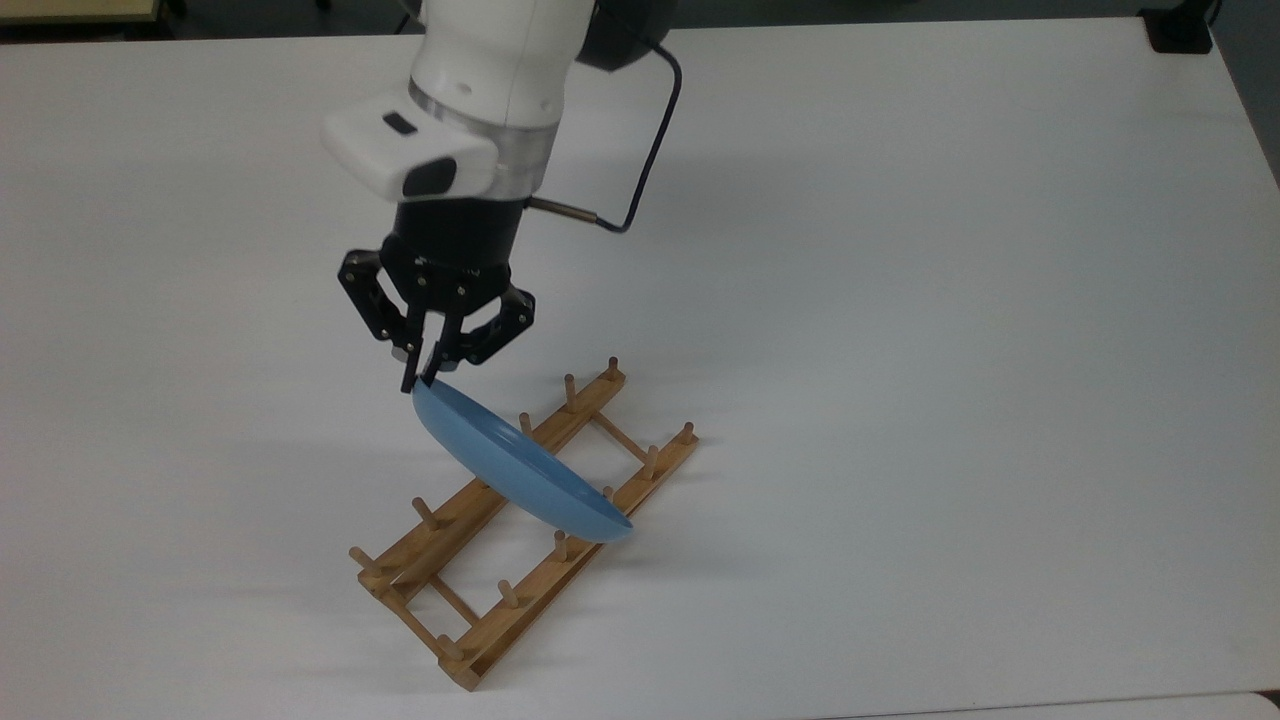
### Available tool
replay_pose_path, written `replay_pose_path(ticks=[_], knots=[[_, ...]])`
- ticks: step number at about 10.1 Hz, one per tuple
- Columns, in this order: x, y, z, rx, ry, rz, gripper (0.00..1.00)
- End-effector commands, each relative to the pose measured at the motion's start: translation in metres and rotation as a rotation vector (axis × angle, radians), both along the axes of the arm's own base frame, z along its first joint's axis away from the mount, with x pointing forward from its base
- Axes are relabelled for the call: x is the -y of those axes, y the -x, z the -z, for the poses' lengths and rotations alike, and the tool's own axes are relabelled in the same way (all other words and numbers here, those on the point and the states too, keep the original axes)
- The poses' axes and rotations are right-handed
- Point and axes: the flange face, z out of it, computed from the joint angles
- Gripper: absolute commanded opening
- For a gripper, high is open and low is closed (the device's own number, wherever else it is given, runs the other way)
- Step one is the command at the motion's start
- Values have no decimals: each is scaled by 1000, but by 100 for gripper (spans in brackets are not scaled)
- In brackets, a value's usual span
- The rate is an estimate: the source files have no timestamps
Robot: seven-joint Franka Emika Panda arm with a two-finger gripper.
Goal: Pick plate from plate rack
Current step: 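Lift the gripped blue plate up out of the rack and away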
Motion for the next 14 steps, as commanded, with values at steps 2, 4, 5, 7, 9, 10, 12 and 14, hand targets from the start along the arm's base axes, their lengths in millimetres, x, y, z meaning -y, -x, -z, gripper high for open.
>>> replay_pose_path(ticks=[2,4,5,7,9,10,12,14], knots=[[-2,32,-78,112,-23,17,0],[-4,43,-86,61,-140,61,0],[-8,50,-84,0,-197,77,0],[-18,63,-58,-212,-267,-14,0],[-24,82,-26,-486,-256,-200,0],[-26,93,-4,-614,-241,-293,0],[-45,111,53,-848,-222,-463,0],[-64,117,116,-1018,-222,-541,0]])
